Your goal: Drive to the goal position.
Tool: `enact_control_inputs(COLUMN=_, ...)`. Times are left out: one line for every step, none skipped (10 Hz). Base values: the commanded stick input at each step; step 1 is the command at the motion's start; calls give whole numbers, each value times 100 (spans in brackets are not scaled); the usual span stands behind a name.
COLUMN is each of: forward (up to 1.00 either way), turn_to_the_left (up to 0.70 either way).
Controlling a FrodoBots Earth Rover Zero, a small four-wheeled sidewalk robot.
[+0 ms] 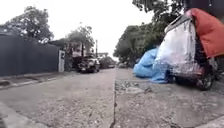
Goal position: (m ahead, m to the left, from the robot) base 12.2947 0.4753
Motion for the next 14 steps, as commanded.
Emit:
enact_control_inputs(forward=100, turn_to_the_left=0)
enact_control_inputs(forward=100, turn_to_the_left=0)
enact_control_inputs(forward=100, turn_to_the_left=0)
enact_control_inputs(forward=100, turn_to_the_left=0)
enact_control_inputs(forward=100, turn_to_the_left=0)
enact_control_inputs(forward=100, turn_to_the_left=0)
enact_control_inputs(forward=100, turn_to_the_left=0)
enact_control_inputs(forward=100, turn_to_the_left=0)
enact_control_inputs(forward=100, turn_to_the_left=0)
enact_control_inputs(forward=100, turn_to_the_left=0)
enact_control_inputs(forward=100, turn_to_the_left=0)
enact_control_inputs(forward=100, turn_to_the_left=0)
enact_control_inputs(forward=100, turn_to_the_left=0)
enact_control_inputs(forward=100, turn_to_the_left=0)
